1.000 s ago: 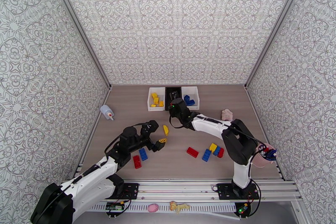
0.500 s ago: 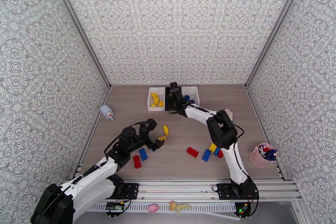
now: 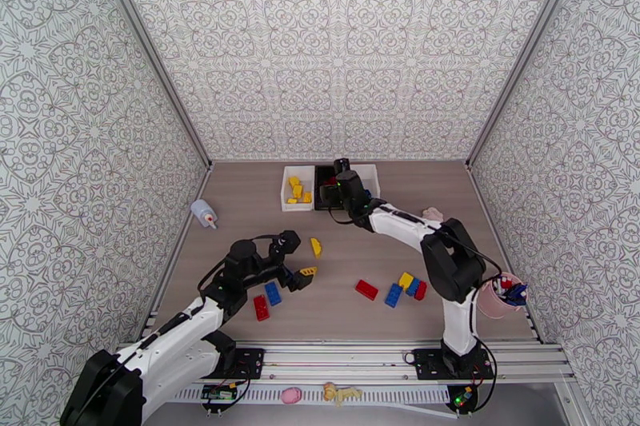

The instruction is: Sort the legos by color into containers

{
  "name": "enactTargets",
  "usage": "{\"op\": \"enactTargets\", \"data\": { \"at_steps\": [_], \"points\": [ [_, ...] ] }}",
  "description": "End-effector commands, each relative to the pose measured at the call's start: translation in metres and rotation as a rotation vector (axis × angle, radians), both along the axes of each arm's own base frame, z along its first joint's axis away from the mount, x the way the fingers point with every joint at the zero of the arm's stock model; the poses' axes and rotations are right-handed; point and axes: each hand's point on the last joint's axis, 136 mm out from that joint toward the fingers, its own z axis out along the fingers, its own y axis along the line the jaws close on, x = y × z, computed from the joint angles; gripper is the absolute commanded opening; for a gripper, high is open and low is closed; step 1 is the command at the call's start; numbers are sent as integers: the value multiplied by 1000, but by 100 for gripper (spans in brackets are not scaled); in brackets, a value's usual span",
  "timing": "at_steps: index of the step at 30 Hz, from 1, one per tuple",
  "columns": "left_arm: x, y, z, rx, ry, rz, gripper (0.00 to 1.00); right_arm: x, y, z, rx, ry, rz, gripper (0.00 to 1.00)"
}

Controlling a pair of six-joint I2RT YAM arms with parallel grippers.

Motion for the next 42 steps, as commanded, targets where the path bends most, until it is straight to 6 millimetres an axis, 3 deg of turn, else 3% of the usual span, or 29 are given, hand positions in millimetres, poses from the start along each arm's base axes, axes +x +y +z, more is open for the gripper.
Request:
{"op": "enactTargets", "data": {
  "at_steps": [1,5,13,16,21,33,38,42],
  "points": [
    [-14,-8,4,0,-17,-121,100,-29,-18,-7,33,46,-22,82],
    [-21,-11,3,15,-27,-183,100,-65,-45,-18,-15,110,-28,86],
    [-30,-18,0,46,-50,-247,100,-136,-125,-29,-88,217,-203,93],
    [-32,-22,2,42,-44,-263,100,-157,-143,-34,-103,263,-240,93],
    [-35,-25,-1,42,-25,-294,100,-183,-126,-42,-122,345,-46,94],
    [-42,-23,-4,45,-12,-348,100,-249,-99,-97,-380,627,272,95],
    [-42,-23,-5,44,-9,-350,100,-260,-83,-115,-483,687,347,95],
    [-40,-21,-6,51,-12,-338,100,-261,-79,-131,-535,729,352,88]
  ]
}}
